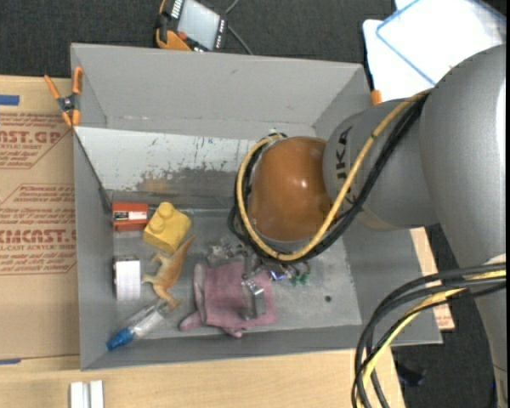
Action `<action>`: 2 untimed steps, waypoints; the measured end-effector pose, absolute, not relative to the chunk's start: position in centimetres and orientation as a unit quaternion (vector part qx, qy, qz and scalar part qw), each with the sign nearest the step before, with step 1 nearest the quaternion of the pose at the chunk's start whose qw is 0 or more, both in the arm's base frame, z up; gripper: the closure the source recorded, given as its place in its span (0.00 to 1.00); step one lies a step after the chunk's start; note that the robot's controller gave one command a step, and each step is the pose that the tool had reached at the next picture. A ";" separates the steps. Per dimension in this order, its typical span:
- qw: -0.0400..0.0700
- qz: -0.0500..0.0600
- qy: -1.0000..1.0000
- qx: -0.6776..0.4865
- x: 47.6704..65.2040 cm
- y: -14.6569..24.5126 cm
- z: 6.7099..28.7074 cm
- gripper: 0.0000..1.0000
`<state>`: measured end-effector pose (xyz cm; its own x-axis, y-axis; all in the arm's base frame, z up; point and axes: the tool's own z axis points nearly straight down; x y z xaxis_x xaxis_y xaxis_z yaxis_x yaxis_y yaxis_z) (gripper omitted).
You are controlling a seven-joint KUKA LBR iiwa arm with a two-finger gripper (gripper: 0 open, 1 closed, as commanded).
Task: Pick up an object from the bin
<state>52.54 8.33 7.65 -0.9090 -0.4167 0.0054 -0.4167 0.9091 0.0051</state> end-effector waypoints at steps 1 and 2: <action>-0.001 -0.002 -0.987 0.160 52.9 10.0 7.2 0.00; 0.001 -0.003 -0.978 0.206 52.7 8.6 7.7 1.00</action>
Offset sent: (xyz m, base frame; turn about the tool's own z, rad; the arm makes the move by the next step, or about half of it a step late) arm 0.0007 0.0014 0.0001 0.0131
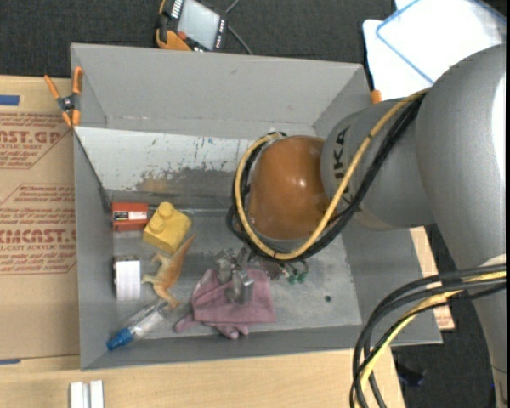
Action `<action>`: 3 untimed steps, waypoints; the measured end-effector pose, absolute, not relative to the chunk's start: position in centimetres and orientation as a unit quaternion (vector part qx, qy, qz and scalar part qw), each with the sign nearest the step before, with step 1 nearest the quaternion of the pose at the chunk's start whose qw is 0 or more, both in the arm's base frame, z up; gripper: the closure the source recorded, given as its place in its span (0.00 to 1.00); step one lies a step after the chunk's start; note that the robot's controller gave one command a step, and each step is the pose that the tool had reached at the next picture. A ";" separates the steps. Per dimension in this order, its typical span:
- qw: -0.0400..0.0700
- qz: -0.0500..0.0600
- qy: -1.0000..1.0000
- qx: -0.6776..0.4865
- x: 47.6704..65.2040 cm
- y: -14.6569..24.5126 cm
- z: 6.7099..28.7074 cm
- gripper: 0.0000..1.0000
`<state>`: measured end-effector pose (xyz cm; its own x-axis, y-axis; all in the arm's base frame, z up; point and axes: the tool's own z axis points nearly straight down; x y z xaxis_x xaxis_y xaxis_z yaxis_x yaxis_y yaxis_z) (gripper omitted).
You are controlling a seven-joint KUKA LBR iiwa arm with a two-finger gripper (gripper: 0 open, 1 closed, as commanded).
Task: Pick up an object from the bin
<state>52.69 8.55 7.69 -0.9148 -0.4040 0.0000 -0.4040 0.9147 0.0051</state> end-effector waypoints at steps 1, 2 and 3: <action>0.000 -0.003 -0.978 0.206 52.7 8.6 7.7 1.00; 0.001 -0.003 -0.978 0.206 52.6 8.6 8.5 1.00; 0.003 -0.003 -0.978 0.207 52.5 8.6 11.5 1.00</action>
Offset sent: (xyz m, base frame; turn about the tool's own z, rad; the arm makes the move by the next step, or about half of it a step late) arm -0.0002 0.0000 0.0149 0.0000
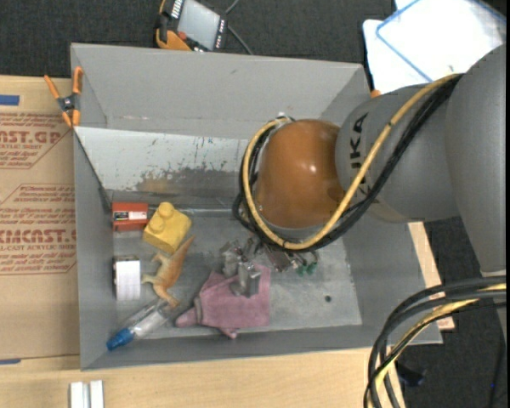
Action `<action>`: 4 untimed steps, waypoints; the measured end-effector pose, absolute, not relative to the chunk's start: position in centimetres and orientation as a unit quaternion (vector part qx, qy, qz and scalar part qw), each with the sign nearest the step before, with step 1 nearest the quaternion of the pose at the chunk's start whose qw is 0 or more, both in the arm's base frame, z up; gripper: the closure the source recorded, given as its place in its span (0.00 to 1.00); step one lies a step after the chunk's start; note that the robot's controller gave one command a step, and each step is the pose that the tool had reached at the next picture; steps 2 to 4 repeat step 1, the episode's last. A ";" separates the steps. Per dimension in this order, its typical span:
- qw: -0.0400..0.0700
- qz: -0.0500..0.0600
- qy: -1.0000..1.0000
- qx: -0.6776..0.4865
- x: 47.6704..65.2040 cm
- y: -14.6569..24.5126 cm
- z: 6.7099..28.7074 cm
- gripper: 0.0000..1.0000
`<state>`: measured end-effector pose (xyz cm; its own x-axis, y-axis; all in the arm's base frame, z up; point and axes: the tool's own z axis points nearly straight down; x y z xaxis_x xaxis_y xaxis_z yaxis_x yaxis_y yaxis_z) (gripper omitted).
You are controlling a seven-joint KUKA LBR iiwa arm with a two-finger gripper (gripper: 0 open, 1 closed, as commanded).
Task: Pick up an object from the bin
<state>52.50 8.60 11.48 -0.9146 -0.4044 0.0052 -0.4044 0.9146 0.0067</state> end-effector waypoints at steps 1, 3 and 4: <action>0.004 -0.003 -0.978 0.207 52.5 8.7 15.9 1.00; 0.004 -0.003 -0.978 0.207 52.5 8.7 15.9 1.00; 0.004 -0.003 -0.978 0.207 52.5 8.7 15.9 1.00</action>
Offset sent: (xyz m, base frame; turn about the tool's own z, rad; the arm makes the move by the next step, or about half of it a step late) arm -0.0004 0.0003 0.0283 0.0003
